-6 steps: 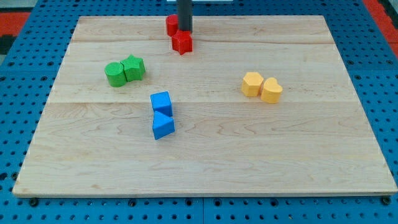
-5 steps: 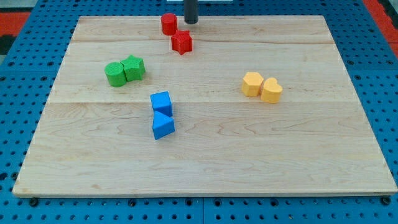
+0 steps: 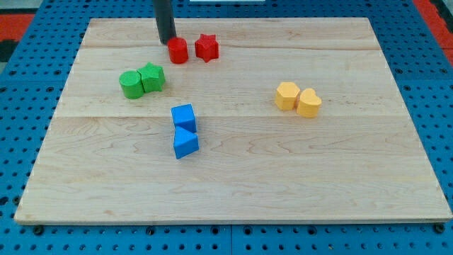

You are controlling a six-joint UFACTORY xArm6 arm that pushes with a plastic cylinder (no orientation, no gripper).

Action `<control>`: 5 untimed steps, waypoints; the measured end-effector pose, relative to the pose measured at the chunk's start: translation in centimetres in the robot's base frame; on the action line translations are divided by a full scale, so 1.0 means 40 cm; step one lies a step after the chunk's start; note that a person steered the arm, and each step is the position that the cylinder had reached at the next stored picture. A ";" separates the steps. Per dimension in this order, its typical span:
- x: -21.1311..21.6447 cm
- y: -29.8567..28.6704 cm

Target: Separate the red blocks

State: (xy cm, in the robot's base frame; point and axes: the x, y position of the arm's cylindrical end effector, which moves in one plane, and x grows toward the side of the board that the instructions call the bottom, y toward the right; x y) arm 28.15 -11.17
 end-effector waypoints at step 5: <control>0.206 0.225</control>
